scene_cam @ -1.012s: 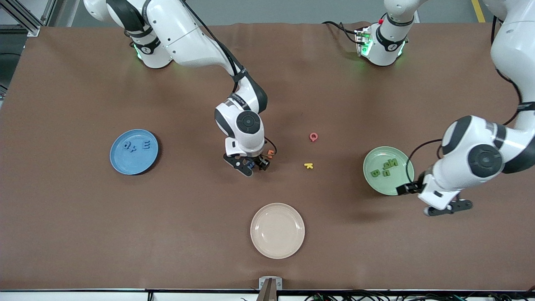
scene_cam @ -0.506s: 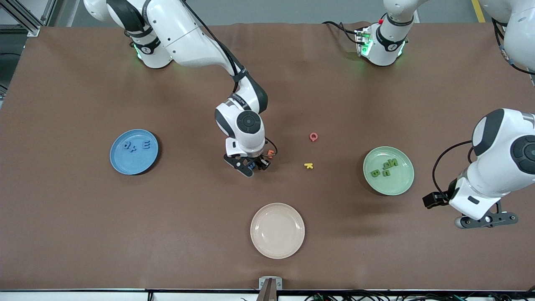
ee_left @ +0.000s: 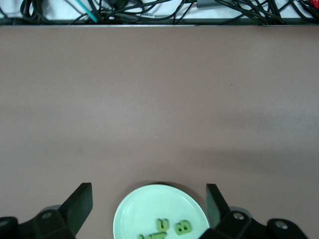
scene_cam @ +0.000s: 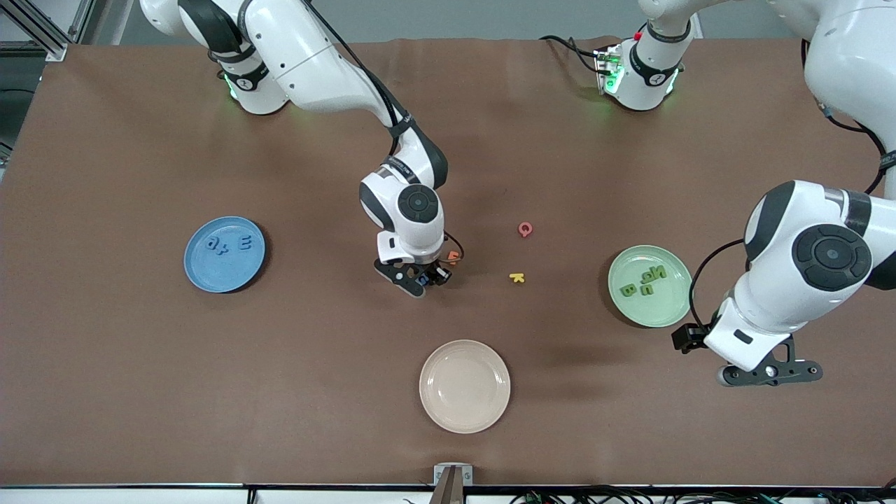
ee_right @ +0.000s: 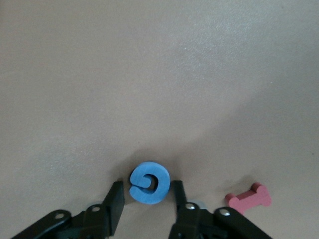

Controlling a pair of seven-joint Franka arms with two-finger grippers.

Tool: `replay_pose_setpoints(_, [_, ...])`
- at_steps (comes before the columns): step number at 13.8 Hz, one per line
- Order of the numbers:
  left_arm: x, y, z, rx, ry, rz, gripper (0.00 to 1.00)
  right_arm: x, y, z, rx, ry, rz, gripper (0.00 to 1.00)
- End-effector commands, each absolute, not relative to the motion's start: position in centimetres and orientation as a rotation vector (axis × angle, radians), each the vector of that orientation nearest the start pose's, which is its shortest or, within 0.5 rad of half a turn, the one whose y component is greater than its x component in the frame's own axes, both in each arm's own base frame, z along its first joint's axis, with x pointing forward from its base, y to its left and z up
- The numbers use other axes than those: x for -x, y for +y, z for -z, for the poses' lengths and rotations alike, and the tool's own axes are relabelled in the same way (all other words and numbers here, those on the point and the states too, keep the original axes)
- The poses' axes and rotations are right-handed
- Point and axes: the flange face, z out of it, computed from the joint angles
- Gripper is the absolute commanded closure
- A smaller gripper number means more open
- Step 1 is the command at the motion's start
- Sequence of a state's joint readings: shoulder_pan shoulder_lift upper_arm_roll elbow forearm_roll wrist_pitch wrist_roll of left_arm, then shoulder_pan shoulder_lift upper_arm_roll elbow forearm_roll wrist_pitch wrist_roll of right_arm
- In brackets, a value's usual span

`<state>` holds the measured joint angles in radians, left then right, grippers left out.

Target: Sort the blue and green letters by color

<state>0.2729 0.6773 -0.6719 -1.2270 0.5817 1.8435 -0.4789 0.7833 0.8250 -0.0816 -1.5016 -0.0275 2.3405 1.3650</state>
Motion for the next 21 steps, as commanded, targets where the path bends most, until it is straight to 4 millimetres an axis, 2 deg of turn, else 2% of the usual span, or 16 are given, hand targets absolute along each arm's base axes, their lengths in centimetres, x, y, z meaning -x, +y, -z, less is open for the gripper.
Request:
replay_pose_setpoints(1, [-70.4, -9.8, -49.7, 3.029, -0.238, 0.199, 0.00, -54.8, 46.2, -16.9, 3.034, 0.968, 0.152, 0.29])
replay_pose_setpoints(3, [-68.6, -7.6, -53.2, 3.094, -0.182, 0.187, 0.00, -55.0, 46.0, -16.9, 3.034, 0.973, 0.155, 0.31])
replay_pose_setpoints(5, [-66.2, -5.7, -56.0, 3.086, -0.147, 0.154, 0.00, -54.9, 46.1, -16.9, 3.034, 0.973, 0.155, 0.39])
replay_pose_setpoints(8, [-61.6, -3.9, -58.9, 3.081, -0.090, 0.086, 0.00, -55.0, 46.0, -17.0, 3.035, 0.971, 0.154, 0.64])
replay_pose_setpoints(10, [-59.1, -3.2, -59.9, 3.079, -0.072, 0.087, 0.00, -55.4, 45.6, -17.3, 3.031, 0.980, 0.157, 0.90])
replay_pose_setpoints(11, [-58.4, -3.4, -60.2, 3.079, -0.054, 0.085, 0.00, -55.9, 45.0, -17.9, 3.027, 0.995, 0.154, 0.99])
replay_pose_setpoints(13, [-57.3, -3.4, -61.1, 3.079, -0.038, 0.098, 0.00, -56.4, 43.4, -19.4, 3.108, 0.945, 0.087, 1.00])
replay_pose_setpoints(14, [-57.0, -3.5, -61.2, 3.077, -0.031, 0.091, 0.00, -57.1, 41.8, -21.6, 3.155, 0.891, 0.041, 1.00])
replay_pose_setpoints(16, [-56.8, -3.5, -61.0, 3.080, -0.029, 0.070, 0.00, -58.8, 37.3, -25.9, 3.222, 0.781, -0.084, 1.00])
replay_pose_setpoints(18, [-56.9, -3.5, -61.3, 3.083, 0.008, 0.080, 0.00, -59.4, 32.1, -29.5, 3.271, 0.664, -0.198, 1.00])
replay_pose_setpoints(19, [-56.8, -3.6, -61.5, 3.084, 0.024, 0.084, 0.00, -59.3, 28.7, -31.0, 3.275, 0.575, -0.232, 1.00])
replay_pose_setpoints(21, [-56.6, -3.6, -61.7, 3.084, 0.043, 0.084, 0.00, -58.4, 21.7, -32.4, 3.266, 0.436, -0.298, 1.00])
